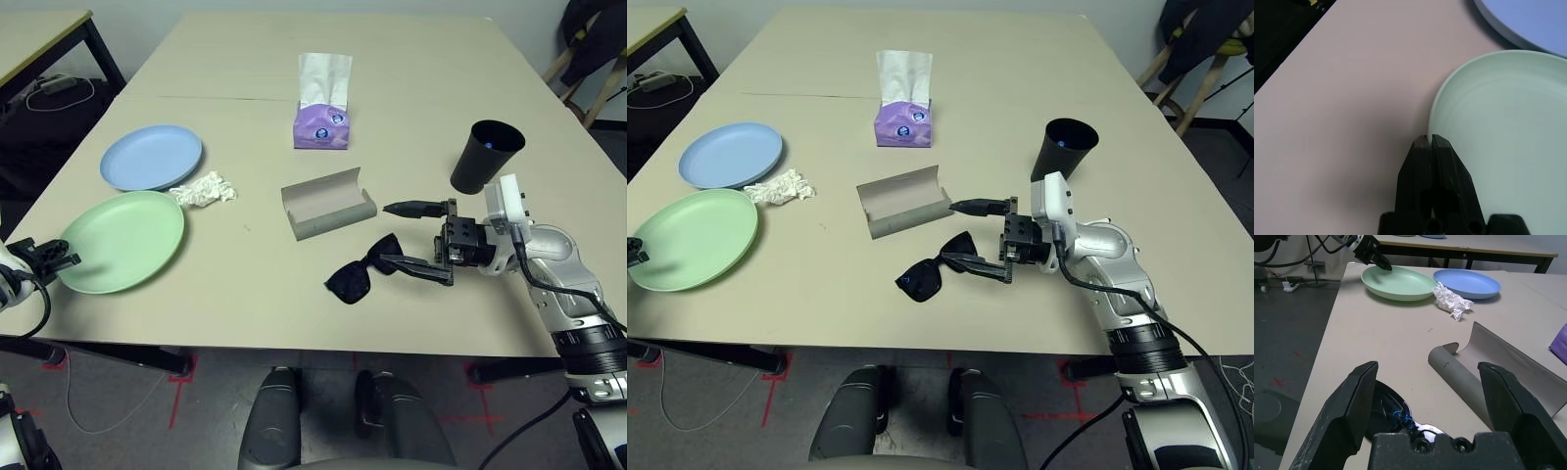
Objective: Organize and tidy the items on the table.
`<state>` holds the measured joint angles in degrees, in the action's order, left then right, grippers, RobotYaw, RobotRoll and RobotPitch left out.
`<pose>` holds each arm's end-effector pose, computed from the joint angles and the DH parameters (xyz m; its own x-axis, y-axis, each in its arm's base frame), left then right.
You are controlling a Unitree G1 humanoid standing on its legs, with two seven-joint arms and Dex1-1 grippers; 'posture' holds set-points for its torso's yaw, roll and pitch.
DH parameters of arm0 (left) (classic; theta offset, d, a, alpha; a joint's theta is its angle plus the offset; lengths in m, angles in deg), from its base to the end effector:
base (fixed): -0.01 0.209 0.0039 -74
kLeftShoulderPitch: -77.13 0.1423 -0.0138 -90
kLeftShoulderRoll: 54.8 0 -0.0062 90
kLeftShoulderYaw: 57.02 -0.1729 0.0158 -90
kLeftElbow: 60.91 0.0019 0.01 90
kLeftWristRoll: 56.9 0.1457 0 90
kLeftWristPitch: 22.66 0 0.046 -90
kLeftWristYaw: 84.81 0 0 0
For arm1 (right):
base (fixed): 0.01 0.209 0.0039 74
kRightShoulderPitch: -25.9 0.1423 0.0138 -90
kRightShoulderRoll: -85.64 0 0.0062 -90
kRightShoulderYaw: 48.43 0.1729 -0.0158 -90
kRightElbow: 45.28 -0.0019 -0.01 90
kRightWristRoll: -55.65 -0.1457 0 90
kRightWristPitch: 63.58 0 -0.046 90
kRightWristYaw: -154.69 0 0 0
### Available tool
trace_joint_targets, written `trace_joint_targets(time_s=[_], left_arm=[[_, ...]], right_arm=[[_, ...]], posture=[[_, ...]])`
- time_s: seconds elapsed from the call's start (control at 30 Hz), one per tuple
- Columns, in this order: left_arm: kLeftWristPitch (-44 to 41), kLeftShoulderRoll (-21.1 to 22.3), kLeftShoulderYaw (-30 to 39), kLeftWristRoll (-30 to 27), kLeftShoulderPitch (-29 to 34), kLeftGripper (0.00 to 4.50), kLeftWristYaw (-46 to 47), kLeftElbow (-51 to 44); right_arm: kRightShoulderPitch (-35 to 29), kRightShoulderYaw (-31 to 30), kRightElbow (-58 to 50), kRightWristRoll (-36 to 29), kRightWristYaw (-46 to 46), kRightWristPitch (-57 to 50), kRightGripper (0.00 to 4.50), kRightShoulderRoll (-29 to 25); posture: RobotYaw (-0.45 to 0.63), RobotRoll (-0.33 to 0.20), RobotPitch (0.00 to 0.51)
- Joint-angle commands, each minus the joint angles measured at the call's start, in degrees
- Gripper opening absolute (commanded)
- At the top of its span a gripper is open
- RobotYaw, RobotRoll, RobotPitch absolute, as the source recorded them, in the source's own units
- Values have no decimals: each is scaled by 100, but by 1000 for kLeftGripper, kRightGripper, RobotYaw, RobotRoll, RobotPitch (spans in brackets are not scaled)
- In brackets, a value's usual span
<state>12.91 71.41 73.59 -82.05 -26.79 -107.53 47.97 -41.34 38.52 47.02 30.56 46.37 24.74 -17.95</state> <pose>0.1754 0.4068 0.1865 0.8426 0.2955 -0.4503 -0.3844 0.9155 -0.1184 0.2723 -0.2059 0.1583 0.1977 0.9802 -0.0099 -0.9343 0.1854 -0.3045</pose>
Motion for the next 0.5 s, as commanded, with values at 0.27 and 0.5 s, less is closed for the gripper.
trace_joint_targets(time_s=[0.27,0.5], left_arm=[[-1189,-96,1639,-557,269,16,497,-1523],[-646,-312,963,-295,-1287,16,1246,-853]], right_arm=[[61,-58,-4,1,49,-28,4500,-20],[217,-131,136,17,84,-21,4500,64]], posture=[[187,0,121],[205,0,123]])
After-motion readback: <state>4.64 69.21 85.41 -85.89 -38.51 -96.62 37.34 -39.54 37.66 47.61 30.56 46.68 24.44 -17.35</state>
